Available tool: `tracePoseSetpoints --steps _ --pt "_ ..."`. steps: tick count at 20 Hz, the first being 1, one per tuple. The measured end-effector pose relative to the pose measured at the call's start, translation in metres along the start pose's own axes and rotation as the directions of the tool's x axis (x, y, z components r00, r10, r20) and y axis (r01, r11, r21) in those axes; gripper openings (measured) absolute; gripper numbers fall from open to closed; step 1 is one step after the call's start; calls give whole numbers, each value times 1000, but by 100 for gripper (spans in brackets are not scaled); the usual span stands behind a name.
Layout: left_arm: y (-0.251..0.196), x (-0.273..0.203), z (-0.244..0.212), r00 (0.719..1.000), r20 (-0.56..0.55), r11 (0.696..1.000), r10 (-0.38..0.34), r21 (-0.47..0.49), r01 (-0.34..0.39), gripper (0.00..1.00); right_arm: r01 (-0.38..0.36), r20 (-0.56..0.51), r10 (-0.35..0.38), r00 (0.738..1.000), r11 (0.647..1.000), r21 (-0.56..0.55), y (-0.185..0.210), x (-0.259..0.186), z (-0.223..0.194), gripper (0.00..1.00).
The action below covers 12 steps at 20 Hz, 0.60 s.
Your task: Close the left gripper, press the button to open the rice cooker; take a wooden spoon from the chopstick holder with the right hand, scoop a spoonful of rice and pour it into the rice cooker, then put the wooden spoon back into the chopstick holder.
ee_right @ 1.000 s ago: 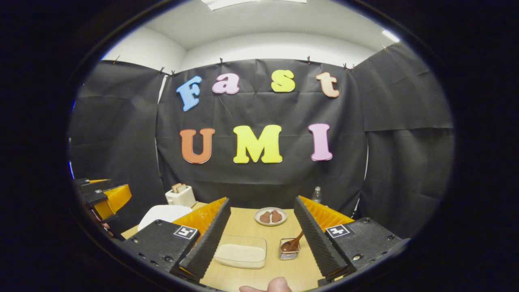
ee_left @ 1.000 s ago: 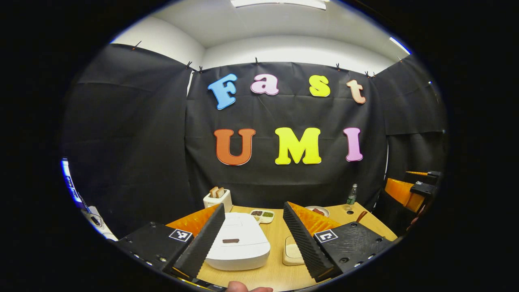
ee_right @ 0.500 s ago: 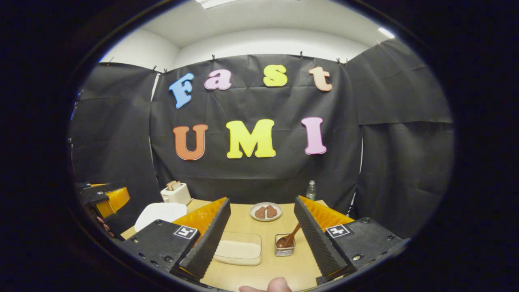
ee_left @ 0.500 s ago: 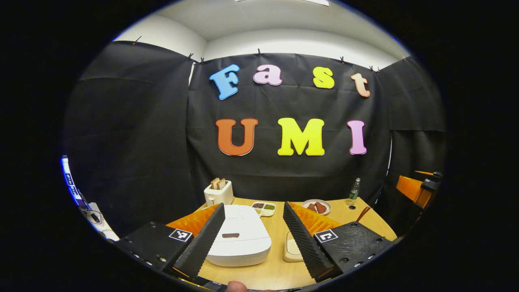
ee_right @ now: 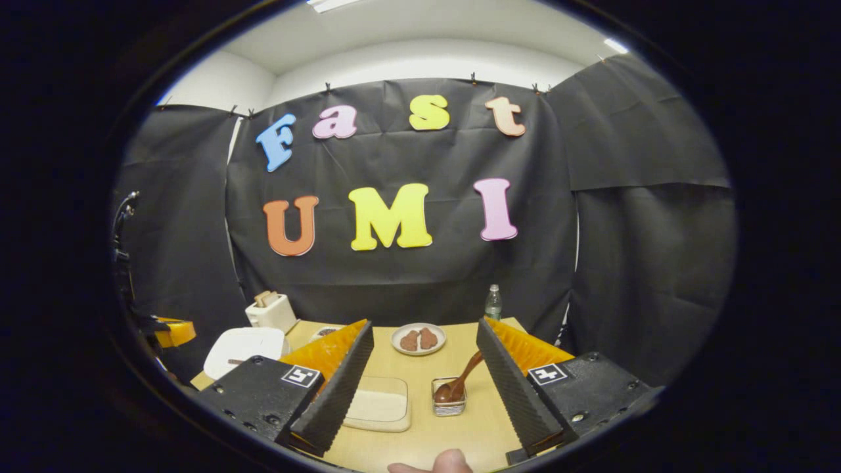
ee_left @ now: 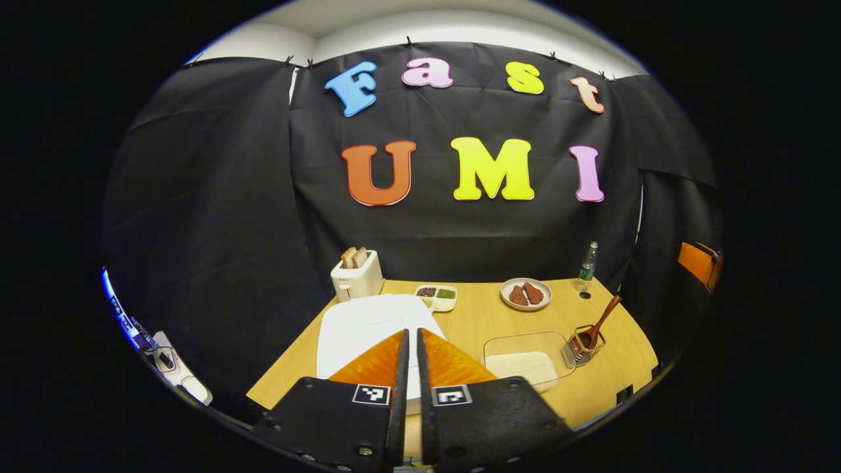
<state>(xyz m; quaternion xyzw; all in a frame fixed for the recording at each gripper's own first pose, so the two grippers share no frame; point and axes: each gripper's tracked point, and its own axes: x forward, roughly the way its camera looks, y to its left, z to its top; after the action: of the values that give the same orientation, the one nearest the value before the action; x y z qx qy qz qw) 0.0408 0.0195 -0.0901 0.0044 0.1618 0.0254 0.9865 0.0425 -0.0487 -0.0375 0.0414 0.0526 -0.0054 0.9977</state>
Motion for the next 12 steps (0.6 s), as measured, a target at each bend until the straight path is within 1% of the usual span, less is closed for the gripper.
tracePoseSetpoints --steps 1,2,3,4,8,9,10,12 --pt "1 3 -6 999 -30 1000 -14 -17 13 6 5 -2 -5 1000 1000 3 -4 4 -1 99" --pt "5 9 -9 999 -53 999 -8 -33 7 6 10 -6 -10 1000 1000 6 -8 8 -1 100" --pt "10 14 -10 997 -72 998 -12 -59 8 0 13 -10 -13 1000 1000 8 -11 11 -3 96" --pt "12 20 -14 995 -95 997 -25 -81 17 0 19 -16 -19 1000 1000 8 -14 15 -5 96" --pt "33 53 -25 987 -161 990 -31 -140 9 0 33 -57 -33 998 999 5 -28 32 -17 96" --pt "36 63 -30 981 -189 986 -40 -164 8 0 32 -71 -32 997 999 6 -30 37 -20 96" --pt "39 71 -39 974 -220 982 -44 -191 1 0 30 -85 -29 996 1000 6 -31 41 -23 100" --pt "44 86 -52 963 -265 969 -50 -246 -17 0 22 -102 -21 995 1000 7 -32 50 -26 100"
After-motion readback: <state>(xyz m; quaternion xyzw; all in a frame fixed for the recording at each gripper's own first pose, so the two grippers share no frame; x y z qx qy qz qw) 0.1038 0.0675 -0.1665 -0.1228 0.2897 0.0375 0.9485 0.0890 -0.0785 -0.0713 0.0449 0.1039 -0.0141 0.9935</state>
